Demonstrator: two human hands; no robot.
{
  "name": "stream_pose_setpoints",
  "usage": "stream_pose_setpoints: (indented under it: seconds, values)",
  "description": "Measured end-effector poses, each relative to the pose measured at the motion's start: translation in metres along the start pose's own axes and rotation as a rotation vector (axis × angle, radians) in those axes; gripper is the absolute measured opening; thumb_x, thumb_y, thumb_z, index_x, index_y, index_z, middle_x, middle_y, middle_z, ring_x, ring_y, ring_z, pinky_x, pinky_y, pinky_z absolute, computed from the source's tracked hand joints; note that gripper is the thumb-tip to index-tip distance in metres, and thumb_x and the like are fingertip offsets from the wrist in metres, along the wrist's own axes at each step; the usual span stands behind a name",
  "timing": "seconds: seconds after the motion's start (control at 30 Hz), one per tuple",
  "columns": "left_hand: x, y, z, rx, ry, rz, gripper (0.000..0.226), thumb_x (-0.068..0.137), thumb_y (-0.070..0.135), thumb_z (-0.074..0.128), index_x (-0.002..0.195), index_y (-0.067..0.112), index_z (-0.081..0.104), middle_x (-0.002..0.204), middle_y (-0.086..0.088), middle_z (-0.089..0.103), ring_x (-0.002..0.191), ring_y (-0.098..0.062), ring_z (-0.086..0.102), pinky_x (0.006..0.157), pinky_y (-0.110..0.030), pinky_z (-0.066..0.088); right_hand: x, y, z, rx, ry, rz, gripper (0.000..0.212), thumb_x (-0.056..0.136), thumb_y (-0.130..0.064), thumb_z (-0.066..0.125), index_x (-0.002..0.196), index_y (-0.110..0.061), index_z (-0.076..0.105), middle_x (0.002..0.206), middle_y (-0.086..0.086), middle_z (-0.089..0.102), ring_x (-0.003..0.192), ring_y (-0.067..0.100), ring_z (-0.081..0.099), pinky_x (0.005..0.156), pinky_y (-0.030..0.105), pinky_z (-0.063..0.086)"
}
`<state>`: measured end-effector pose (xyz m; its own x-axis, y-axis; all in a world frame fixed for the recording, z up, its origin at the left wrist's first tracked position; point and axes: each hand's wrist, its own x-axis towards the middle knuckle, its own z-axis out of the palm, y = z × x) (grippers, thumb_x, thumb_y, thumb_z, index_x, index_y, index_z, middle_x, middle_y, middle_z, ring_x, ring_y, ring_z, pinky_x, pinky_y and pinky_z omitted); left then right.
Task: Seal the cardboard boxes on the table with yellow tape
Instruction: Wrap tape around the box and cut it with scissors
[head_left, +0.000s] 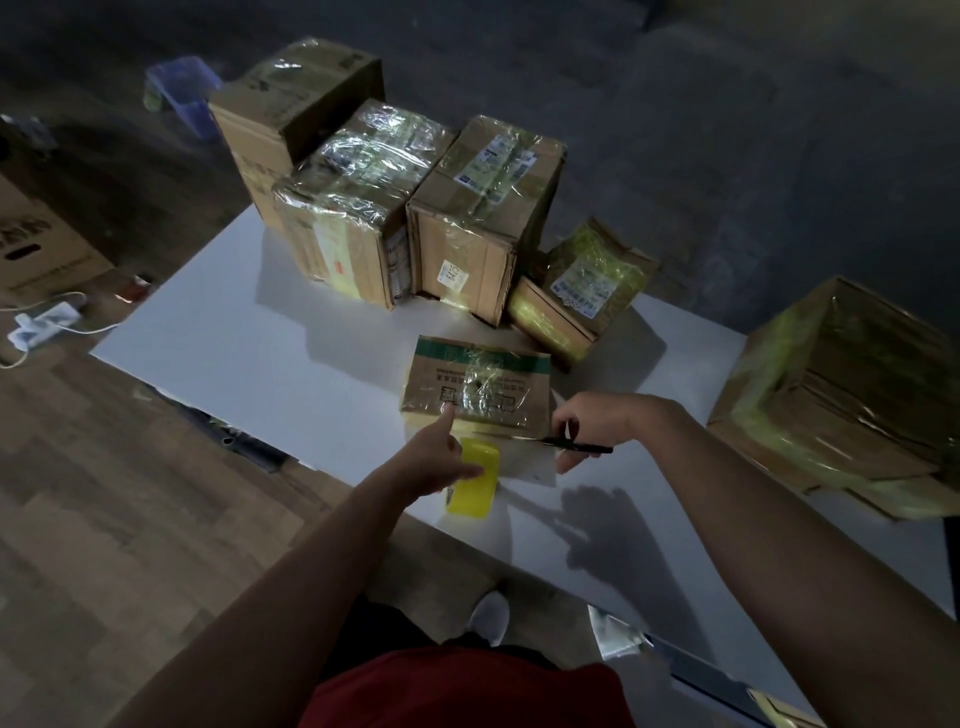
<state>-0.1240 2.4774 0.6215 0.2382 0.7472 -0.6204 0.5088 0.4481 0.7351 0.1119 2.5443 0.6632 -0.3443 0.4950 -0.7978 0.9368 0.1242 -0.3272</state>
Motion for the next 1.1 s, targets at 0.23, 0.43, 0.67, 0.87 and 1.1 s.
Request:
stream_pose_setpoints:
  seconds: [0.23,0.43,0.67,0.87,1.1]
  values:
    - [-0.005,0.002,-0.001,0.039,0.051,0.047,0.1,0.081,0.008,0.075,0.155,0.013,0.007,0.086,-0.005,0.055,0.071,-0.012,0.053,0.056,-0.015,0.046,-0.024,0.021,0.015,0.179,0.05,0.035,0.045,0.073,-0.053,0.077,0.109,-0.031,0.061,0.1,-0.01,0.063,0.084,0.007,0.059,0.067,0.021,0.042]
    - [-0.006,0.034,0.029,-0.042,0.122,0.186,0.052,0.075,0.012,0.08,0.118,0.014,0.05,0.088,-0.005,0.063,0.076,-0.013,0.061,0.061,-0.02,0.047,-0.04,0.042,0.05,0.678,0.232,0.039,0.044,0.074,-0.037,0.081,0.111,-0.022,0.064,0.104,0.001,0.069,0.09,0.017,0.067,0.076,0.023,0.051]
    - [0.022,0.057,0.092,-0.199,0.032,0.181,0.015,0.084,0.002,0.07,0.094,0.008,0.06,0.074,-0.001,0.064,0.057,0.002,0.06,0.056,-0.016,0.046,-0.036,0.072,0.117,0.759,0.61,0.466,0.053,0.077,-0.045,0.076,0.114,-0.015,0.053,0.104,0.008,0.063,0.095,0.026,0.062,0.07,0.028,0.042]
    - [0.042,0.06,0.127,-0.253,-0.061,0.067,0.007,0.09,0.005,0.063,0.094,0.01,0.059,0.085,-0.005,0.059,0.073,-0.015,0.054,0.058,-0.024,0.042,-0.038,0.088,0.149,0.748,0.586,0.529,0.037,0.081,-0.037,0.071,0.104,-0.012,0.056,0.094,0.004,0.064,0.089,0.022,0.062,0.055,0.024,0.037]
    - [0.059,0.054,0.117,-0.13,0.12,0.001,0.016,0.092,0.014,0.054,0.094,0.007,0.068,0.088,-0.013,0.066,0.08,-0.024,0.058,0.075,-0.039,0.05,-0.038,0.09,0.144,0.636,0.703,0.568,0.032,0.083,-0.031,0.067,0.107,-0.012,0.06,0.099,0.008,0.066,0.093,0.028,0.062,0.071,0.029,0.045]
